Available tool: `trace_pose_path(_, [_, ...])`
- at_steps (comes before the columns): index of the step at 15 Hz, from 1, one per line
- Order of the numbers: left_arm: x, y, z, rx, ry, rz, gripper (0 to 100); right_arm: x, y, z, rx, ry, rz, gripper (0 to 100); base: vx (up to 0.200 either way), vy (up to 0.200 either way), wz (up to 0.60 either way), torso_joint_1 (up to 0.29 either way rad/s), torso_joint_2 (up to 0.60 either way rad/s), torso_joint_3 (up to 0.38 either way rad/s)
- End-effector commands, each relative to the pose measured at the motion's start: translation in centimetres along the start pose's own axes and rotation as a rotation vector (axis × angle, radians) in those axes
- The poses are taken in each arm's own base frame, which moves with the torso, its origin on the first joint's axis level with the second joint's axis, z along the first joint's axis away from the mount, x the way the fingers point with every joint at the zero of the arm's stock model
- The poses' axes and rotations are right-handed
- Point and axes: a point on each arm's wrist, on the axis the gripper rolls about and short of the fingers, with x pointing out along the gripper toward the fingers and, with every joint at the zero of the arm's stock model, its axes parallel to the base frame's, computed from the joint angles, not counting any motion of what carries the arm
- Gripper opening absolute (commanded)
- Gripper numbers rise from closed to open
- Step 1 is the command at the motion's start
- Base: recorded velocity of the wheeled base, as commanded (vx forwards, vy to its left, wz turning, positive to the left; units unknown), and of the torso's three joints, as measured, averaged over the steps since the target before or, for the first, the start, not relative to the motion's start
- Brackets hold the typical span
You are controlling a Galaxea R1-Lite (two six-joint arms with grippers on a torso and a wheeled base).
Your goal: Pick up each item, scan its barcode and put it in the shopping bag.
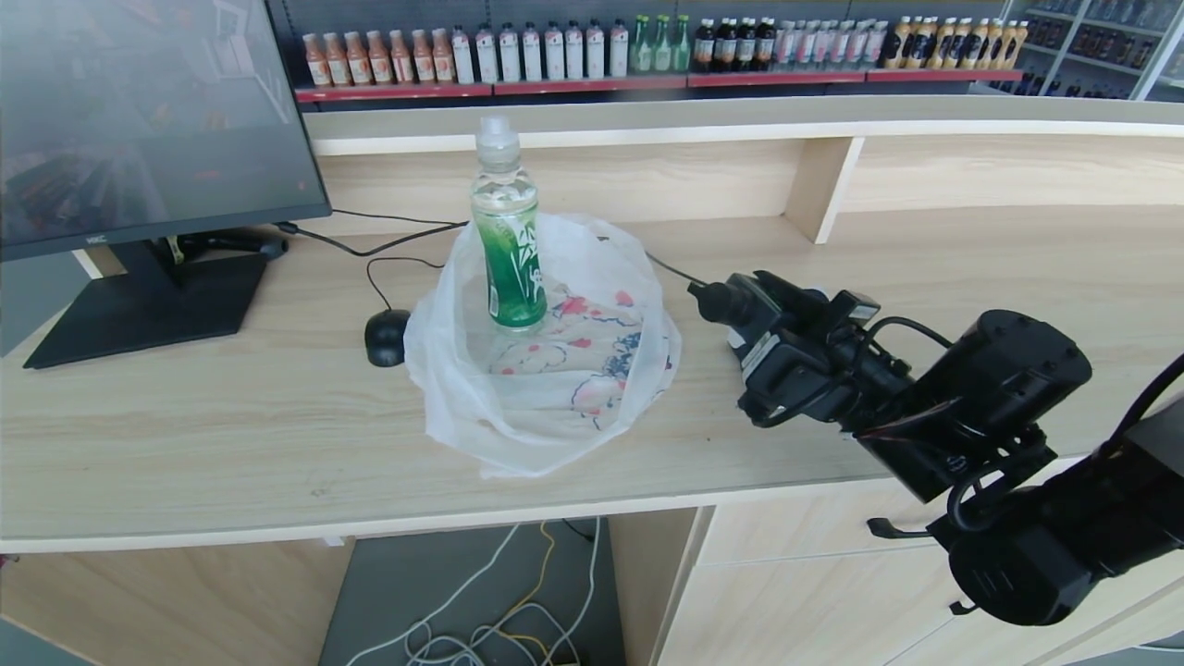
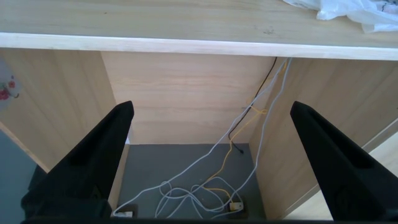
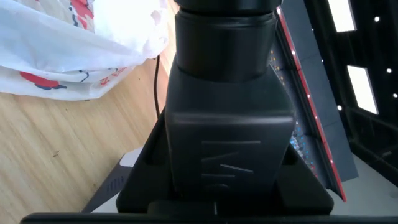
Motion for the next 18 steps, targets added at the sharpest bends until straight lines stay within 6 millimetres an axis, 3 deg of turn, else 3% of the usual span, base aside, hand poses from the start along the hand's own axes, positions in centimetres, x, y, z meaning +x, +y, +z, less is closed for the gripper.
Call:
trace_pose_path(1, [0.0,0.0,0.0,0.000,0.000,0.000,100,-0.1,-0.2,0.0,0.000,0.001,-0.006,0,0.000,0.000,0.00,0.000,0.00,0.000])
trace_pose_path(18, [0.0,0.0,0.0,0.000,0.000,0.000,100,-0.4,-1.1,-1.5,-0.017,0.046,-0.030,0,0.000,0.000,0.00,0.000,0.00,0.000])
